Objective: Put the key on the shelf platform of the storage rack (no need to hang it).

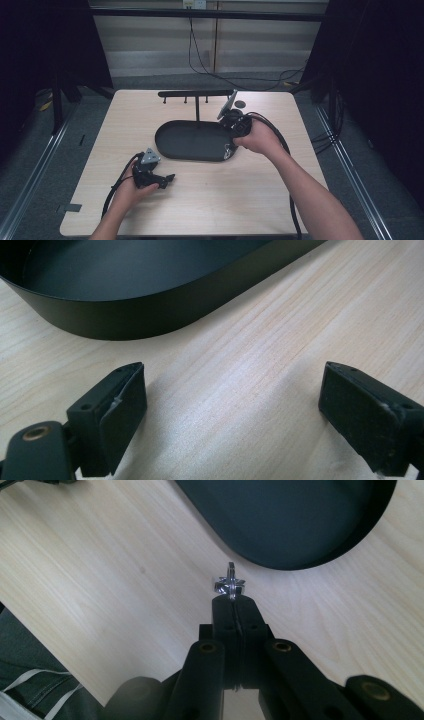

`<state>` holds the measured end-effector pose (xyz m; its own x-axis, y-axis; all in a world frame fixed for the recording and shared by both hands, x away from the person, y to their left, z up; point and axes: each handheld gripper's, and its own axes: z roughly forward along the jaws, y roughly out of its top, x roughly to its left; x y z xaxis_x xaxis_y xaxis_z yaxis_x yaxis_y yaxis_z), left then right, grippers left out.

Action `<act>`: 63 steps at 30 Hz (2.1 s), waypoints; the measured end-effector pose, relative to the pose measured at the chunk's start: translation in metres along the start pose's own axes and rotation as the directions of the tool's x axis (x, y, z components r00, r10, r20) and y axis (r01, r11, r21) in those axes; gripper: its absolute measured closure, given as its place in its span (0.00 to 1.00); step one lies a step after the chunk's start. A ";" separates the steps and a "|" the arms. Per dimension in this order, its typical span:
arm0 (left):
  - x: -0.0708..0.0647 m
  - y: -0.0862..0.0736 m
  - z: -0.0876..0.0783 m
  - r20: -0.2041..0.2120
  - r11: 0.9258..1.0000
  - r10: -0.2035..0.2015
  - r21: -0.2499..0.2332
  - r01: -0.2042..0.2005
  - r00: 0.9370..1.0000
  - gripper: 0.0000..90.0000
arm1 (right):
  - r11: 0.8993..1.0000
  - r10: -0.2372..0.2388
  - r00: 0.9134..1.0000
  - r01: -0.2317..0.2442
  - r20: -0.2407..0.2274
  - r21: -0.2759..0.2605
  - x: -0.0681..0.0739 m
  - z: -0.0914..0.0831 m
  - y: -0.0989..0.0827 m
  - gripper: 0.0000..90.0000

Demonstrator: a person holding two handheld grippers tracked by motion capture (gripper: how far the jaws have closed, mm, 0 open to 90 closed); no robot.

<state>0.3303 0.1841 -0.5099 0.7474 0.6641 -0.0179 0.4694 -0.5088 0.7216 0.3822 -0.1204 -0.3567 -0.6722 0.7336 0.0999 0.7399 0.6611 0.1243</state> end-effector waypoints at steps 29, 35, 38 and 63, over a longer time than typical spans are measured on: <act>0.000 0.000 0.000 0.001 1.000 -0.001 0.000 0.001 1.000 0.13 | 0.999 0.023 1.000 -0.023 0.002 -0.024 -0.013 0.003 0.034 1.00; 0.000 0.000 0.000 0.001 1.000 0.002 0.001 -0.002 1.000 0.13 | 0.999 0.024 1.000 -0.023 0.006 -0.031 -0.016 0.005 0.041 1.00; 0.000 0.000 0.000 0.001 1.000 0.002 0.001 -0.002 1.000 0.13 | 0.999 0.031 0.999 -0.031 0.009 -0.030 -0.018 0.009 0.044 1.00; 0.000 0.000 0.000 0.002 1.000 0.000 0.001 0.000 1.000 0.13 | 0.997 0.061 0.998 -0.060 0.017 -0.049 -0.025 0.034 0.058 1.00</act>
<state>0.3304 0.1842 -0.5099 0.7485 0.6629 -0.0190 0.4695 -0.5094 0.7212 0.4423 -0.0952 -0.3855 -0.6254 0.7750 0.0907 0.7768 0.6073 0.1665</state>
